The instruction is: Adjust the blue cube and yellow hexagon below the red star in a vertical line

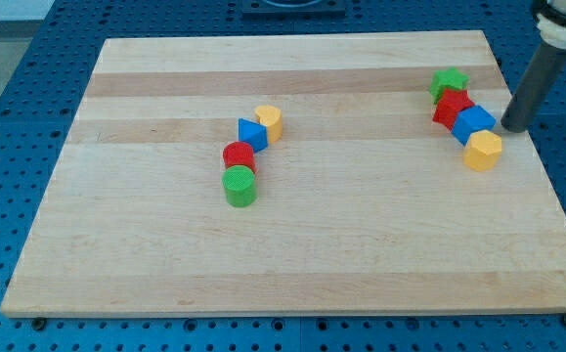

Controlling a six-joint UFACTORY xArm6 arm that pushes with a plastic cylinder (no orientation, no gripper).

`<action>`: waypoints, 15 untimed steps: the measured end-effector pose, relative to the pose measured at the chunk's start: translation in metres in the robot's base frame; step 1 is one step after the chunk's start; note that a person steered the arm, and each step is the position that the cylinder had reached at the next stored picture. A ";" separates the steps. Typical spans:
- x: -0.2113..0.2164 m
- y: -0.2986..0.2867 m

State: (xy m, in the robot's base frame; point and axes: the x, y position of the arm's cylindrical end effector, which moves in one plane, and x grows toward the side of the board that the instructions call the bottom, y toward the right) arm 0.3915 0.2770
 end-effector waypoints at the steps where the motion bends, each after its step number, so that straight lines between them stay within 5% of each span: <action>1: 0.006 -0.003; 15: 0.056 -0.013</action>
State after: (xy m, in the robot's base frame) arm 0.4480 0.2639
